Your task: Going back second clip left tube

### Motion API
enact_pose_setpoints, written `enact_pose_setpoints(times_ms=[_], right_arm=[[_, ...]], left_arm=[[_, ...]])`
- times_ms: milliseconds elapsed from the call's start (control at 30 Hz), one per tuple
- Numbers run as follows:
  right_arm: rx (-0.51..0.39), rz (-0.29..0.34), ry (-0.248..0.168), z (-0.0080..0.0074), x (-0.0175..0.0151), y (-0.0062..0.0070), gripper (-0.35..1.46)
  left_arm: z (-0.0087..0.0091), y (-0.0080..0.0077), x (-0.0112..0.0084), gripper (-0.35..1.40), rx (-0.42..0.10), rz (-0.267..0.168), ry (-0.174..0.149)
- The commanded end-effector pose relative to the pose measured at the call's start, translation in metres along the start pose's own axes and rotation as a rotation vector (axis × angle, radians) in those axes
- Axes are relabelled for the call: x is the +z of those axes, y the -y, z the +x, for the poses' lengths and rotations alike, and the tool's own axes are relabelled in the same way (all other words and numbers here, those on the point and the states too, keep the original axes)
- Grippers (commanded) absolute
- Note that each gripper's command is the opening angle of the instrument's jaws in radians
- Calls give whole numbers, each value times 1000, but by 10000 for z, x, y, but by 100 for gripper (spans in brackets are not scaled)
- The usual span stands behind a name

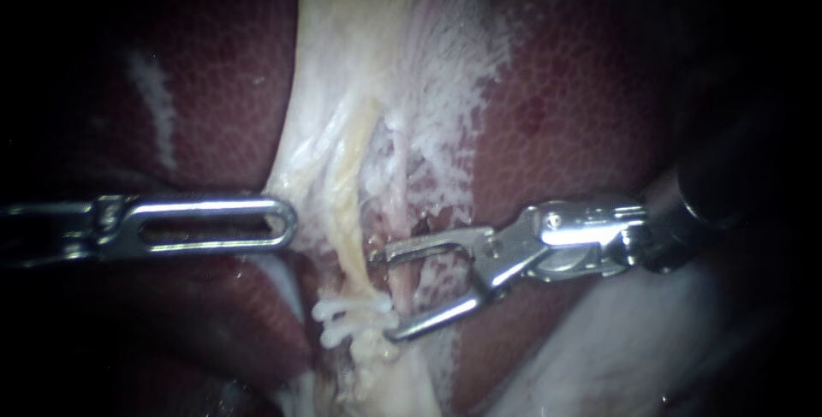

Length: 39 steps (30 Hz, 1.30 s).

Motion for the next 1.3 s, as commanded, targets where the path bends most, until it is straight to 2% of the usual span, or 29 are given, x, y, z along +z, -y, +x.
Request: enact_pose_setpoints(times_ms=[33, 367, 700, 967, 1300], right_arm=[[-5, -5, 0, 2, -5, 1, 60], [-53, -43, -2, 25, -60, 10, 60], [-96, -75, -1, 47, -96, 19, 60], [-107, -80, -6, 52, -108, 23, 60], [-107, -80, -6, 52, -111, 25, 60]], left_arm=[[0, 0, 0, -35, 0, 0, 0], [0, 0, 0, -35, 0, 0, 0], [1, -1, 0, -35, 0, 0, 0], [1, -4, 1, -35, 1, 1, -1], [7, -14, 5, -35, 5, 1, 0]])
